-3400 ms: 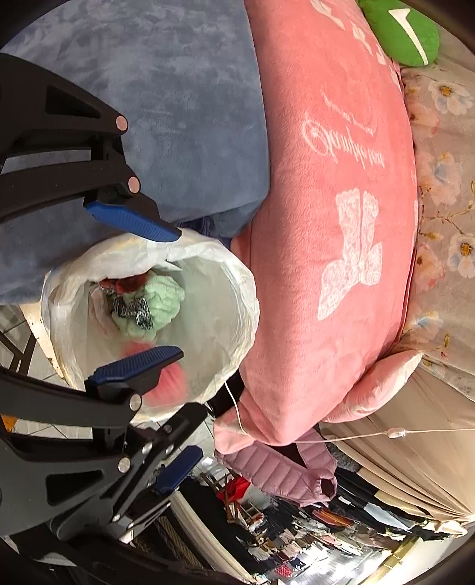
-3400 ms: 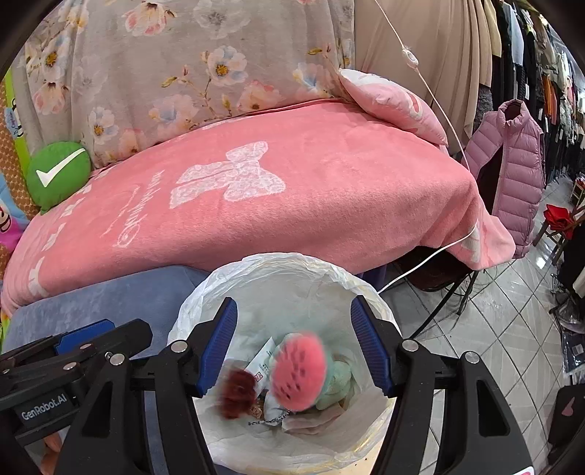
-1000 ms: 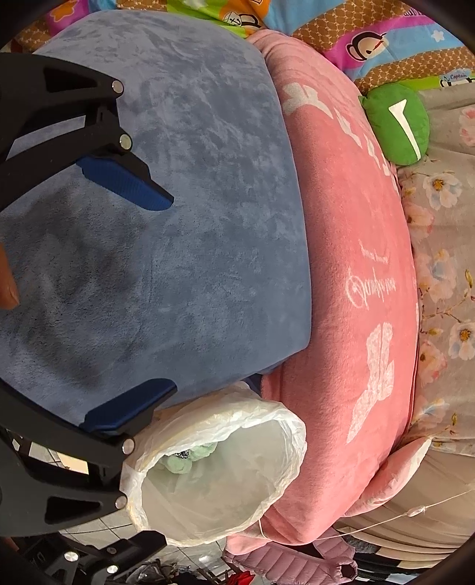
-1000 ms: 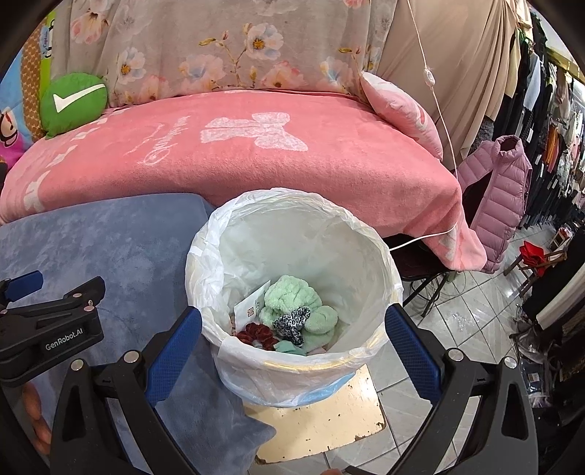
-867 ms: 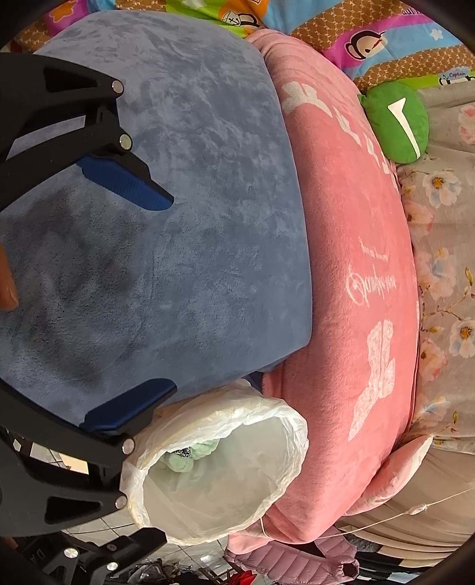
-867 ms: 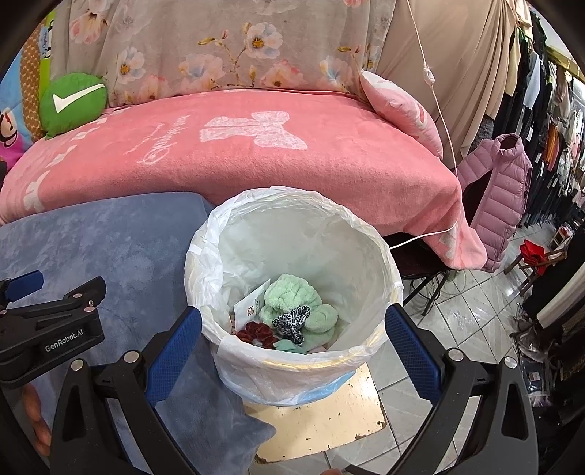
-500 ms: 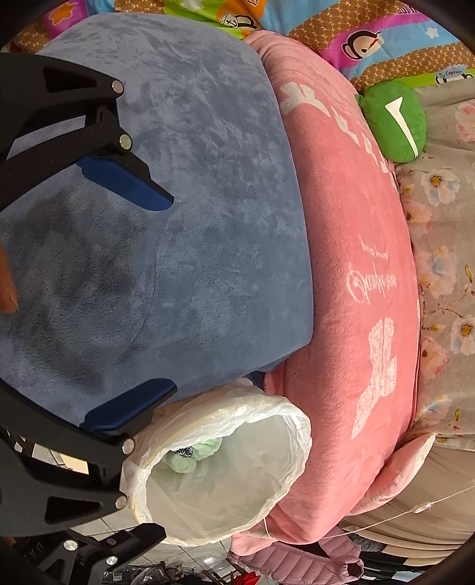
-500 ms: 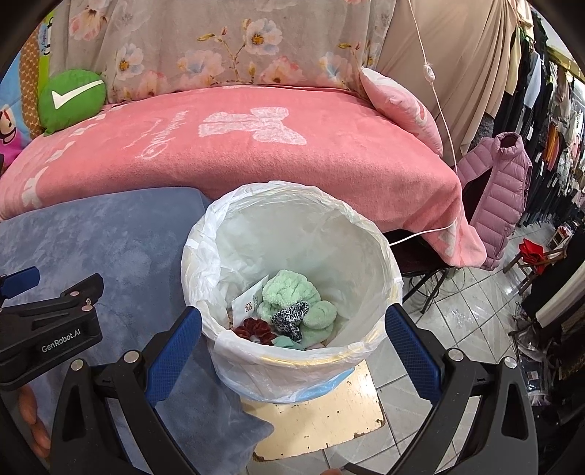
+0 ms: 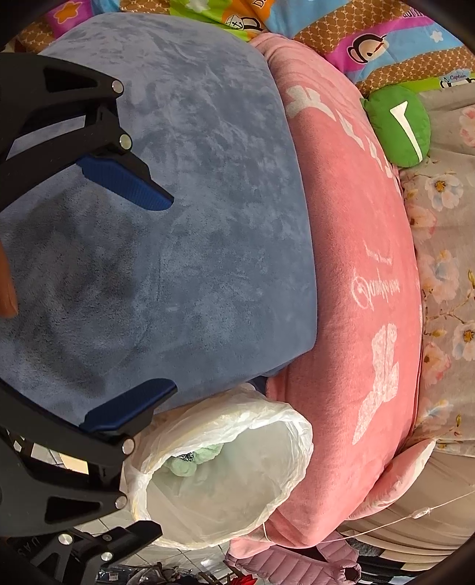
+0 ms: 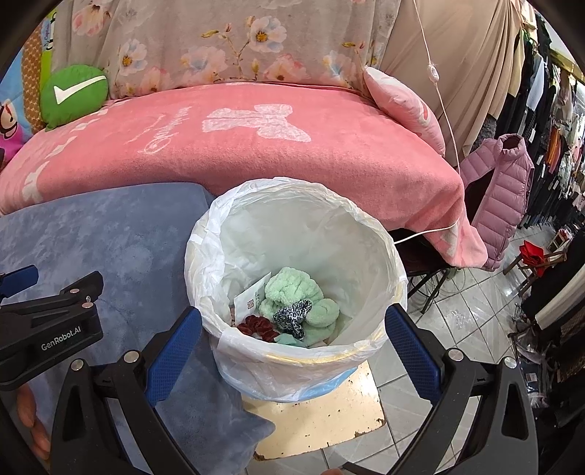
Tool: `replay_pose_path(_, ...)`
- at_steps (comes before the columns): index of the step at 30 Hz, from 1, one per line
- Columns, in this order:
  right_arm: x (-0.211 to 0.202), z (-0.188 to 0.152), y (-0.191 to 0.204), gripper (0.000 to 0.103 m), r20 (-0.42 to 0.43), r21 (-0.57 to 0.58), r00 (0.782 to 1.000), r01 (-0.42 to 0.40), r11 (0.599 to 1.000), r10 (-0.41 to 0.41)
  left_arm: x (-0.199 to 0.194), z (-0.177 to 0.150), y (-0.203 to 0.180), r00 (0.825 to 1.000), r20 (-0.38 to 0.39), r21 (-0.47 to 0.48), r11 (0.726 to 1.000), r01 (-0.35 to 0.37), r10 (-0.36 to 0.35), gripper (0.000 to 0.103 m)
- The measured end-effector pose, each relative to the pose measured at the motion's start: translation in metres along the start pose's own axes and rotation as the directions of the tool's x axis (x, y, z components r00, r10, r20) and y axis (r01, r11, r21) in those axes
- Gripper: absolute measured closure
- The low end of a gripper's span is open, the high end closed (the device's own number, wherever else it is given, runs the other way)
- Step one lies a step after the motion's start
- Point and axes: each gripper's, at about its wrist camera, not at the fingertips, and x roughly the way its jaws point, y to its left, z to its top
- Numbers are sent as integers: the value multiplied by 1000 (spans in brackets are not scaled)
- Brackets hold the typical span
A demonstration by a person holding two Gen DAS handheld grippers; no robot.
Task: Collect trash
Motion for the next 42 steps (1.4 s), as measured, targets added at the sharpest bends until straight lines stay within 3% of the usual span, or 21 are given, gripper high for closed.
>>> replay_pose_path(42,2,-8,-8,7,-11,22,1000,9,1000,-9,-4,-10,-19,1000,5,38,999,16,-16,14)
